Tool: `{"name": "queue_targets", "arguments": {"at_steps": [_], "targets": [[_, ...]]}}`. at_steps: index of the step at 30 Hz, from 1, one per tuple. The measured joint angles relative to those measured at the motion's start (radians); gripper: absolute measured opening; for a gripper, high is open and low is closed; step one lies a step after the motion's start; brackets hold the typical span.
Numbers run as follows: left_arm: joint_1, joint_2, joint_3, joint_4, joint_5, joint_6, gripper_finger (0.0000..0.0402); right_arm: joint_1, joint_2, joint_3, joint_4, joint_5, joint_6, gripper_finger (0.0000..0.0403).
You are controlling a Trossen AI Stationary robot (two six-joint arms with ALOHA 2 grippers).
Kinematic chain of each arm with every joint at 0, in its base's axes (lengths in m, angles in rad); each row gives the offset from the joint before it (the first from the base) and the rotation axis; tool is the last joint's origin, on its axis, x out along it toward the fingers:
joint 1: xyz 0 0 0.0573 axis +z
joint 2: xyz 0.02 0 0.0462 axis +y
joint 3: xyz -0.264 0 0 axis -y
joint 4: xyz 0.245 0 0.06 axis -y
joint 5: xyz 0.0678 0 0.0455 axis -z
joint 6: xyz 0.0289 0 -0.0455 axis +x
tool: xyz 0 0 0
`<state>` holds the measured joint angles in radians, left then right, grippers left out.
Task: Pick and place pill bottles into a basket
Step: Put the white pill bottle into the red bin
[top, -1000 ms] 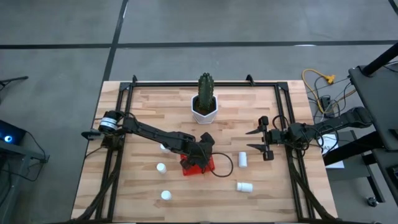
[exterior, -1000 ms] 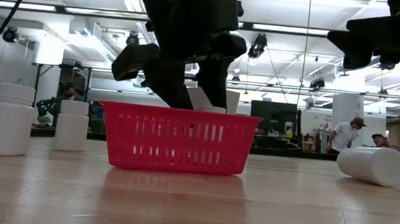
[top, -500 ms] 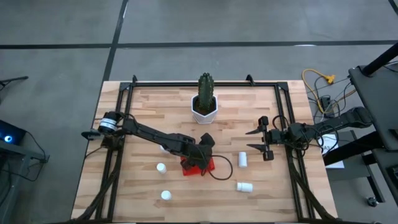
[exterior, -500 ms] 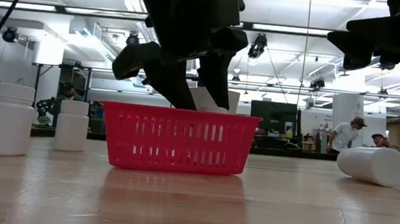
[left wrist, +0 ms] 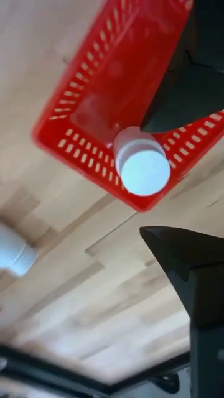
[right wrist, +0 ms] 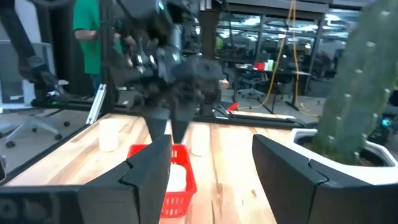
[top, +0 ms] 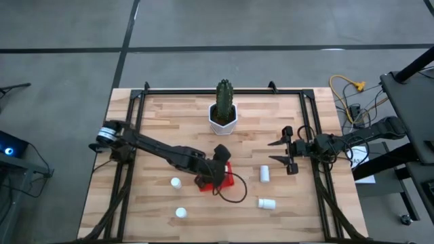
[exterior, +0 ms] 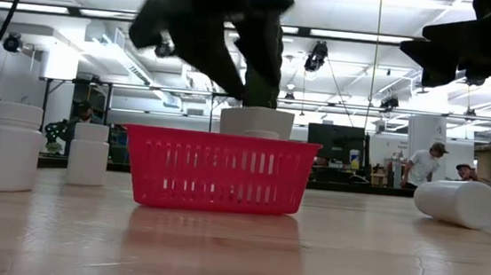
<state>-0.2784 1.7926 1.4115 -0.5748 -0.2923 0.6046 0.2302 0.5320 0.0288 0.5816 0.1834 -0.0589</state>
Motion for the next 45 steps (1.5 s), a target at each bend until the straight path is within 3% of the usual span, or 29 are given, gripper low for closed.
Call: {"name": "queue_targets", "arguments": {"at_steps": [7,13,20,25,33,40,45], "targets": [[-0.014,-0.111,-0.063,0.005,0.01,-0.108,0.0238,0.001,0.0,0.0,0.0,0.002,0.021,0.0215],[-0.016,-0.216,-0.208,0.071,0.013,-0.185,0.0238,0.001,0.002,0.022,0.001,0.002,0.034,0.0215],[-0.016,-0.405,-0.465,0.268,0.012,-0.224,0.0238,0.001,0.009,0.04,-0.004,0.0,0.053,0.0215],[-0.015,-0.598,-0.637,0.405,-0.047,-0.233,0.0238,0.001,0.027,0.05,0.001,0.0,0.059,0.0215],[-0.004,-0.914,-0.945,0.844,-0.046,-0.183,0.0237,0.001,0.055,0.062,0.0,0.001,0.071,0.0215],[0.097,-1.068,-1.089,0.971,-0.029,-0.21,0.0237,0.0,0.076,0.067,0.007,0.002,0.076,0.0215],[0.235,-1.106,-1.151,0.998,0.105,-0.269,0.0237,0.0,0.087,0.067,0.017,0.008,0.079,0.0215]]}}
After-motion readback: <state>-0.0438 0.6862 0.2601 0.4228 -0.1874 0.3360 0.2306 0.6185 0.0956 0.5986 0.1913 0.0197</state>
